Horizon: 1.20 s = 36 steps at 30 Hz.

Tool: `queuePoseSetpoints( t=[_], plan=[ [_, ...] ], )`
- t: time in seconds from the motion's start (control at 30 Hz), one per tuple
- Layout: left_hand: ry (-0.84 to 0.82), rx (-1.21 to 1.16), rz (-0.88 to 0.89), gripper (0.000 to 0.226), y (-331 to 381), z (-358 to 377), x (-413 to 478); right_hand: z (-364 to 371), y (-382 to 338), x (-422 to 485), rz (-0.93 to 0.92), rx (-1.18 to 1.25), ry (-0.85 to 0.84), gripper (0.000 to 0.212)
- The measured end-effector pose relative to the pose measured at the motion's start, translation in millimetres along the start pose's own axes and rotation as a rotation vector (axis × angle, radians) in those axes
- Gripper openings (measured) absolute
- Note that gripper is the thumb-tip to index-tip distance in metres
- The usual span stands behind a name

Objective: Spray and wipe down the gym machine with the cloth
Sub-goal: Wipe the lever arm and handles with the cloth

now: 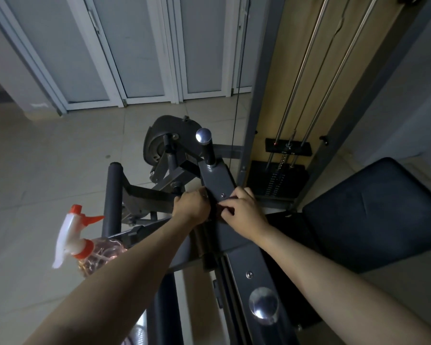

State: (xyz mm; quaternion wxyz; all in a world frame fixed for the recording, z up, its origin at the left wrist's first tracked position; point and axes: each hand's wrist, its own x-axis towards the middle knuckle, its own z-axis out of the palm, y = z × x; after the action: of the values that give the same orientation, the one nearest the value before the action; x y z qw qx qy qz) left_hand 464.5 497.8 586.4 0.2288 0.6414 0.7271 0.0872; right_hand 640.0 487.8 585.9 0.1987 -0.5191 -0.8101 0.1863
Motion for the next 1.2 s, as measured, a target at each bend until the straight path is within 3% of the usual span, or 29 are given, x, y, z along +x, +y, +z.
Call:
queuePoseSetpoints(
  t=[0.1, 0.2, 0.3, 0.43, 0.5, 0.6, 0.63, 0.7, 0.77, 0.87, 1.07, 1.2],
  plan=[
    [0.190, -0.101, 0.087, 0.038, -1, 0, -10, -8, -4, 16, 0.102, 0.036, -0.029, 0.027],
    [0.359, -0.382, 0.242, 0.039, 1, -3, -27, -13, -12, 35, 0.293, 0.257, 0.100, 0.030],
    [0.198, -0.491, 0.313, 0.047, 4, -5, -32, -11, -24, 49, 0.309, 0.549, 0.044, 0.033],
    [0.096, -0.419, 0.213, 0.080, 1, 2, -12, -10, -33, 58, 0.280, 0.758, -0.172, 0.045],
    [0.170, -0.470, 0.164, 0.065, 0, 7, 3, -7, -33, 62, 0.256, 0.699, -0.200, 0.049],
    [0.312, -0.545, 0.065, 0.021, 2, 2, 18, 4, -20, 65, 0.217, 0.348, 0.053, 0.048],
    [0.358, -0.566, 0.030, 0.016, 3, -2, 21, 8, -13, 64, 0.251, 0.287, 0.091, 0.049],
    [0.427, -0.611, -0.021, 0.026, 6, -9, 33, 14, -1, 60, 0.381, 0.329, 0.013, 0.050],
    [0.363, -0.605, -0.023, 0.036, 13, -14, 50, 19, 5, 56, 0.457, 0.392, -0.057, 0.050],
    [0.197, -0.595, -0.049, 0.038, 21, -16, 76, 24, 6, 59, 0.456, 0.385, -0.005, 0.049],
    [0.233, -0.558, -0.040, 0.036, 27, -9, 85, 29, 11, 65, 0.467, 0.362, 0.019, 0.049],
    [0.211, -0.347, -0.042, 0.031, 29, -16, 70, 25, 8, 62, 0.470, 0.371, 0.023, 0.048]
  ],
)
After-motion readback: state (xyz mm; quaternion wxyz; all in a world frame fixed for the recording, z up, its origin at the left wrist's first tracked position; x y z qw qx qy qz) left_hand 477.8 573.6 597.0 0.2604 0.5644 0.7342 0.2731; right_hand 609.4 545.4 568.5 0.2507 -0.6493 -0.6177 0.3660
